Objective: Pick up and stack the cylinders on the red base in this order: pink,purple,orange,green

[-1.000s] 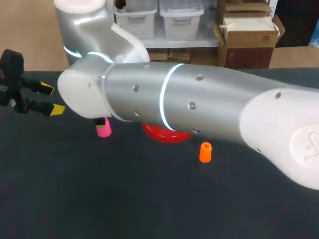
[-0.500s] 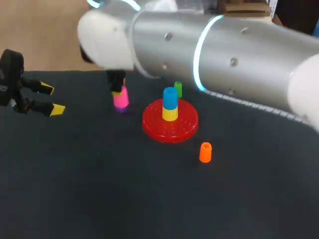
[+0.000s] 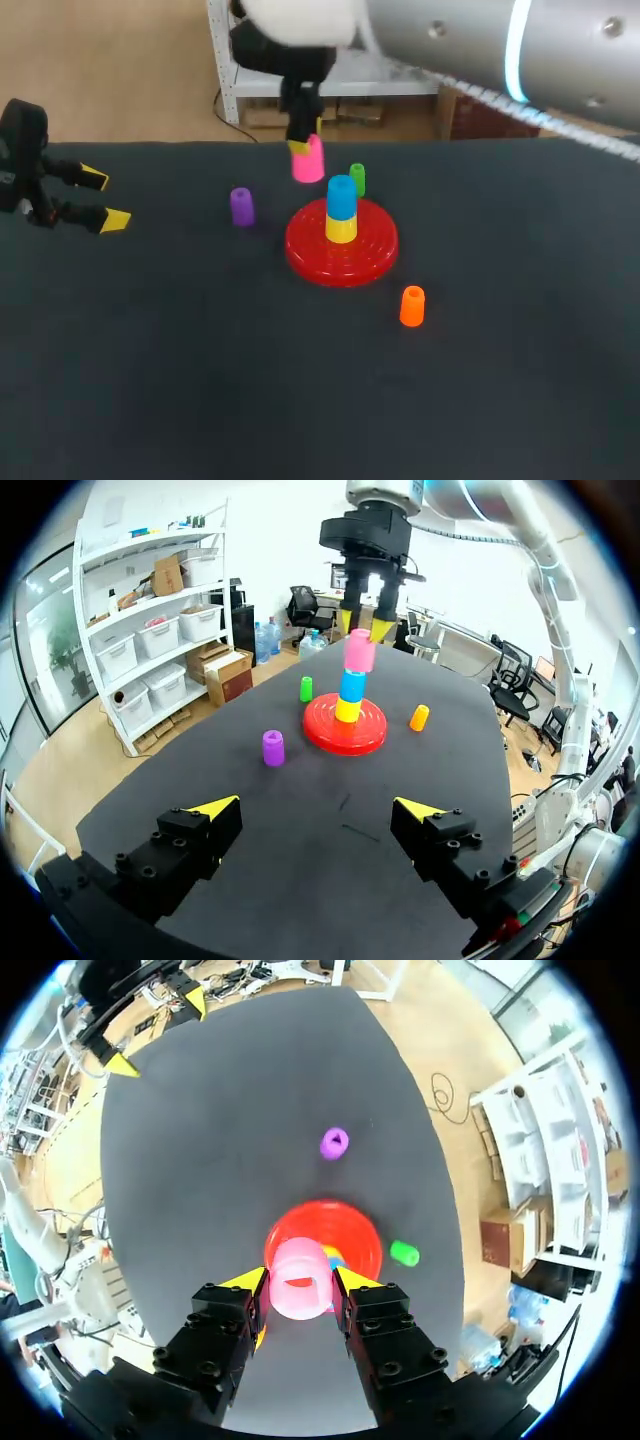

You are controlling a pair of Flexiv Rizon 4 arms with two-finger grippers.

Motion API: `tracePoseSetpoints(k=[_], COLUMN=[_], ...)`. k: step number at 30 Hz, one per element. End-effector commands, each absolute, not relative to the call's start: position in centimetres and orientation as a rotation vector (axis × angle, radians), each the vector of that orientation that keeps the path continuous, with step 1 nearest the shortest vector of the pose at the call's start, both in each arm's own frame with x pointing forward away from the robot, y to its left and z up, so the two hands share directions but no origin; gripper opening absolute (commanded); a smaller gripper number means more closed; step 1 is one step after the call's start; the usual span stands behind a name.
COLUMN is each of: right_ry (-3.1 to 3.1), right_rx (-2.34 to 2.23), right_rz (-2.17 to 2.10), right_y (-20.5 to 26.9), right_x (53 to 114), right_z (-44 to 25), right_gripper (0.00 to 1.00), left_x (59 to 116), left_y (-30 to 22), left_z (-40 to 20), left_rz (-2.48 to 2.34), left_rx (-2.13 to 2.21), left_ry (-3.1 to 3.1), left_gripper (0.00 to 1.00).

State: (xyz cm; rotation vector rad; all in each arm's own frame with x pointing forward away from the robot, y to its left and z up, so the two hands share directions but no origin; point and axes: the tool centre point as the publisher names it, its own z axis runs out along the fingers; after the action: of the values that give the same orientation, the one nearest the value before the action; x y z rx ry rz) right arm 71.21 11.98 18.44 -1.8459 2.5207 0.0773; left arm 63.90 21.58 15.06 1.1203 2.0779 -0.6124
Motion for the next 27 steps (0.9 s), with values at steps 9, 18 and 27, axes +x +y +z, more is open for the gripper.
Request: tracePoseSetpoints(k=[9,18,27], right_ry=[2.472,2.451,2.421], right_rx=[-1.728,-1.786,-1.886], right_rz=[0.21,0.2,0.204], right_y=[5.4,5.8,7.5], right_x=[71.0,72.2,71.9], right_z=[16.5,15.7,14.8], right_gripper=[0.0,0.0,0.0], left_x=[63.9,63.9,63.9], left_y=[21.7,21.7,21.7], left_z=[14.9,14.9,14.9], left_rz=[-0.614,-0.614,-0.614], left_rx=[1.121,1.121,1.121], left_ry=[2.072,2.072,2.072], left_gripper=[1.0,1.0,1.0])
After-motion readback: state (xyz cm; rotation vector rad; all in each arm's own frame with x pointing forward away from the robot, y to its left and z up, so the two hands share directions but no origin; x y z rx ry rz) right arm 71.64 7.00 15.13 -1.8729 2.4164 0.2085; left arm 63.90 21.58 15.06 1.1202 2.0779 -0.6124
